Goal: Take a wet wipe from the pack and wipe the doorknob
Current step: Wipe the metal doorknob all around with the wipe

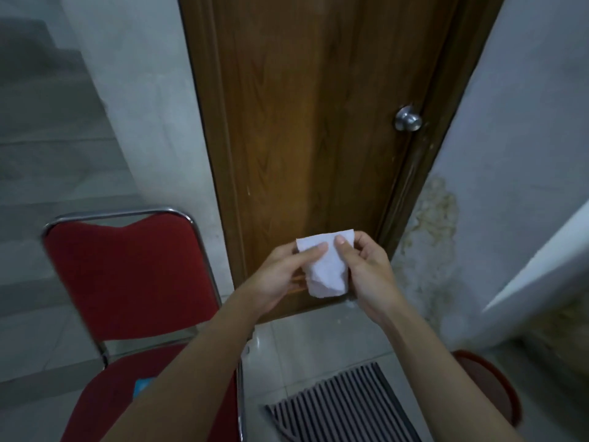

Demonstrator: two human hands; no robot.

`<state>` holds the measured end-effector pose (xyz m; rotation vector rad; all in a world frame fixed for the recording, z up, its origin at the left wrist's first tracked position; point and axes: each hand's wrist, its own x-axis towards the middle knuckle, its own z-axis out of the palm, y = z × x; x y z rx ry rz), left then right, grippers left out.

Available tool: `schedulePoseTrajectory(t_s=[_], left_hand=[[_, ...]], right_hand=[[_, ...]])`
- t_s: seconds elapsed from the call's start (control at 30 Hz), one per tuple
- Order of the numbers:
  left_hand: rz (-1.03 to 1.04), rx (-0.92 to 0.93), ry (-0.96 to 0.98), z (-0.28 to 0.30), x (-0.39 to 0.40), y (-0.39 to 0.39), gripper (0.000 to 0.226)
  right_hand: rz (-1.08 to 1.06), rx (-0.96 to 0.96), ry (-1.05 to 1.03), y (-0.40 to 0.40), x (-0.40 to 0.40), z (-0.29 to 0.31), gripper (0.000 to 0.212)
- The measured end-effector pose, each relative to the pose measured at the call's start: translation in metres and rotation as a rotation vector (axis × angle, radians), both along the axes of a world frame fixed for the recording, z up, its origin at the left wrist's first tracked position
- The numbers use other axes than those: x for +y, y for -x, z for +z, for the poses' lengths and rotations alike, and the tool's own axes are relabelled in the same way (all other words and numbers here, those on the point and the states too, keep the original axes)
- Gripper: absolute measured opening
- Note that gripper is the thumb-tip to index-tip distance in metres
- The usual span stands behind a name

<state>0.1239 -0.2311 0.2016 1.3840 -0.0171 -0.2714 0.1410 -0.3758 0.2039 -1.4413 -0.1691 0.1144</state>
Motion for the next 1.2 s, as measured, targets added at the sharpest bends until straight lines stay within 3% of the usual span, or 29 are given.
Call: schedulePoseTrajectory(t_s=[0.13, 0.27, 0.4, 0.47, 0.67, 0.8, 0.9, 1.07, 1.2], left_hand=[[0.088, -0.029, 0.024, 0.006, -0.019, -0.049, 0.032], [0.127, -0.047, 0.001, 0.012, -0.033, -0.112, 0.020], [0.034, -0.061, 0.068, 0.030, -0.032, -0.185, 0.025], [-0.001, -0.090, 0.037, 0.041, -0.030, -0.213, 0.017], [0.124, -0.159, -0.062, 0.062, -0.040, -0.309, 0.025], [0.107, -0.179, -0.112, 0.063, -0.062, -0.358, 0.019], [0.094, -0.171, -0.125, 0.062, -0.085, -0.389, 0.017], [0.151, -0.114, -0.111, 0.065, -0.121, -0.441, 0.015], [0.199, -0.224, -0.310, 0.063, -0.148, -0.486, 0.018]], right_hand=[[-0.069, -0.029, -0.052, -0.044, -0.023, 0.008, 0.004], [-0.008, -0.031, -0.033, -0.099, -0.041, 0.017, 0.029], [-0.047, -0.069, -0.067, -0.173, -0.050, 0.031, 0.024], [-0.053, -0.068, -0.133, -0.203, -0.053, 0.037, 0.013], [0.089, 0.018, -0.333, -0.281, -0.068, 0.045, 0.025], [-0.051, -0.016, -0.103, -0.326, -0.083, 0.038, 0.016], [-0.027, 0.041, -0.065, -0.360, -0.102, 0.034, 0.042], [-0.049, 0.085, 0.067, -0.411, -0.142, 0.033, 0.010], [-0.218, 0.031, 0.007, -0.461, -0.183, 0.040, 0.017]])
